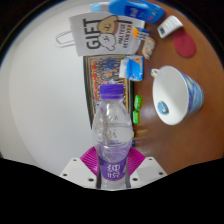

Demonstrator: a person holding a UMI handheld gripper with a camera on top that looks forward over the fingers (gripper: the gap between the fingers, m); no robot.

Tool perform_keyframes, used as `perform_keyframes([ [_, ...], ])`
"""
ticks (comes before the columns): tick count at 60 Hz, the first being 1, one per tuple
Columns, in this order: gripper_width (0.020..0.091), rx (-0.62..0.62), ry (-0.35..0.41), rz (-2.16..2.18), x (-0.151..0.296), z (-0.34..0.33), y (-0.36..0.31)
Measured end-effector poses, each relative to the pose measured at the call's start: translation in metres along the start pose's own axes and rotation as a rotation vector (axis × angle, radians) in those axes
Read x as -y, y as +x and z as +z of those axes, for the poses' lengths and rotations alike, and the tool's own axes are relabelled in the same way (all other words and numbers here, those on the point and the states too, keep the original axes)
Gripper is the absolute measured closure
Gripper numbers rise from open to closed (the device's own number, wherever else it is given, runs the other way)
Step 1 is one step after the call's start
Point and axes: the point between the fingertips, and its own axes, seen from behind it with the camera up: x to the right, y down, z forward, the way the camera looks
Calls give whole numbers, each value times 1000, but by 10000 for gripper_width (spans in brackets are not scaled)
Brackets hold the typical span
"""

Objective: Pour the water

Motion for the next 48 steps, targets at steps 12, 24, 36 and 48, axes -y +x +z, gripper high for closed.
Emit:
perform_keyframes([
  [12, 779, -107, 83, -704, 66, -17, -50],
  [24, 780, -238, 221, -1232, 157, -44, -68],
  [36, 782, -464, 267, -1514, 249, -65, -7],
  [48, 782, -562, 200, -1538, 281, -69, 77],
])
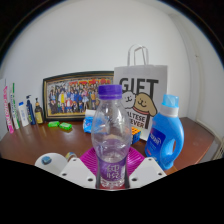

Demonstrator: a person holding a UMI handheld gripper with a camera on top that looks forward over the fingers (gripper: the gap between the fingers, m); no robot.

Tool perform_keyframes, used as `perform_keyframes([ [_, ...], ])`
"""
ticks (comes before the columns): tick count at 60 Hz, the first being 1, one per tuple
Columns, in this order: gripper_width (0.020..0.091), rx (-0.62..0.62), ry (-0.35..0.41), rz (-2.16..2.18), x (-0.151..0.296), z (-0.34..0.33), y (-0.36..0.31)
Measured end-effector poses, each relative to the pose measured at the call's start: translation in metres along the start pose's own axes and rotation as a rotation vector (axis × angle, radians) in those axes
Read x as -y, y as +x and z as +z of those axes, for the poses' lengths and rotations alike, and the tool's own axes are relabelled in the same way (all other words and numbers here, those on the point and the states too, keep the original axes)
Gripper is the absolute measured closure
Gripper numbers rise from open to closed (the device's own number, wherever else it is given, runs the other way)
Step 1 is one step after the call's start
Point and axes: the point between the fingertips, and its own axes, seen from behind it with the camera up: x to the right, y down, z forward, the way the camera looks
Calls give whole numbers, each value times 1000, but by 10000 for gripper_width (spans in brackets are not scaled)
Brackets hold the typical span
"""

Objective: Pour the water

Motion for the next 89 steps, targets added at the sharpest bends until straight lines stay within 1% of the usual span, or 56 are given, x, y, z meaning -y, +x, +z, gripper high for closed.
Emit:
perform_keyframes([
  [4, 783, -4, -13, 2, -20, 6, 3],
  [5, 769, -6, -18, 2, -24, 6, 3],
  [6, 774, -5, 19, 7, -16, 4, 3],
  [10, 769, -13, 33, 18, -20, 2, 5],
  [15, 680, -25, 42, 12, -19, 1, 4],
  [19, 598, -25, 22, 4, -22, 0, 3],
  [21, 530, -25, -15, 13, -28, -1, 3],
  [22, 469, -23, -35, 19, -30, -2, 2],
  [25, 249, -19, -79, 42, -35, -8, 0],
  [26, 234, -25, -86, 50, -36, -11, 0],
  [28, 265, -37, -107, 63, -36, -18, 2],
  [31, 247, -65, -123, 76, -33, -32, 4],
  [38, 250, -106, -165, 81, -24, -78, -9],
  [46, 251, -103, -220, 112, -12, -142, -51],
  [56, 246, -125, -252, 62, 14, -220, -108],
  [62, 249, -121, -245, 34, 28, -255, -144],
  [66, 248, -119, -252, 22, 33, -275, -163],
  [71, 249, -107, -243, 8, 38, -292, -183],
  [79, 248, -96, -239, -5, 38, -310, -204],
  [89, 252, -90, -245, -11, 35, -316, -211],
])
